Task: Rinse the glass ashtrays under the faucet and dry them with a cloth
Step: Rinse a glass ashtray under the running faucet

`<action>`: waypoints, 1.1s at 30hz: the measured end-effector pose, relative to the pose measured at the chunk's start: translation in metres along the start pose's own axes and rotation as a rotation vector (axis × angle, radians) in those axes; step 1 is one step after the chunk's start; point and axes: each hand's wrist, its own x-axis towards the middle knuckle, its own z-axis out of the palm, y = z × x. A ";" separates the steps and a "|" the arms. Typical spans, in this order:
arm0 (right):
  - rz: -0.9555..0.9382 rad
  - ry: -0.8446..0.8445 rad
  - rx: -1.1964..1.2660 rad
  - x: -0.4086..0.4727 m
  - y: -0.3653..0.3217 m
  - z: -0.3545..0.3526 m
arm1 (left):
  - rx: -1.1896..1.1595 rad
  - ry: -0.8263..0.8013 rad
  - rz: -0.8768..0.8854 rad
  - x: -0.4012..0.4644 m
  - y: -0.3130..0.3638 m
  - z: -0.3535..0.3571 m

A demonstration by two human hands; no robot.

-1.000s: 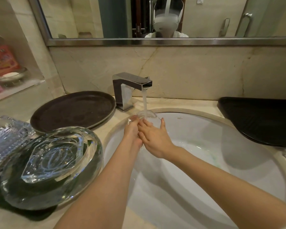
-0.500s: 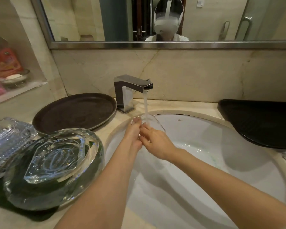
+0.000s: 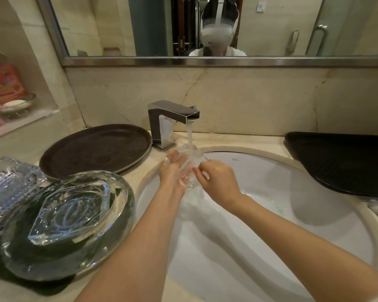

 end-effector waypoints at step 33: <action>0.469 -0.581 0.406 0.016 0.014 -0.006 | 0.092 -0.209 -0.144 -0.004 -0.003 0.006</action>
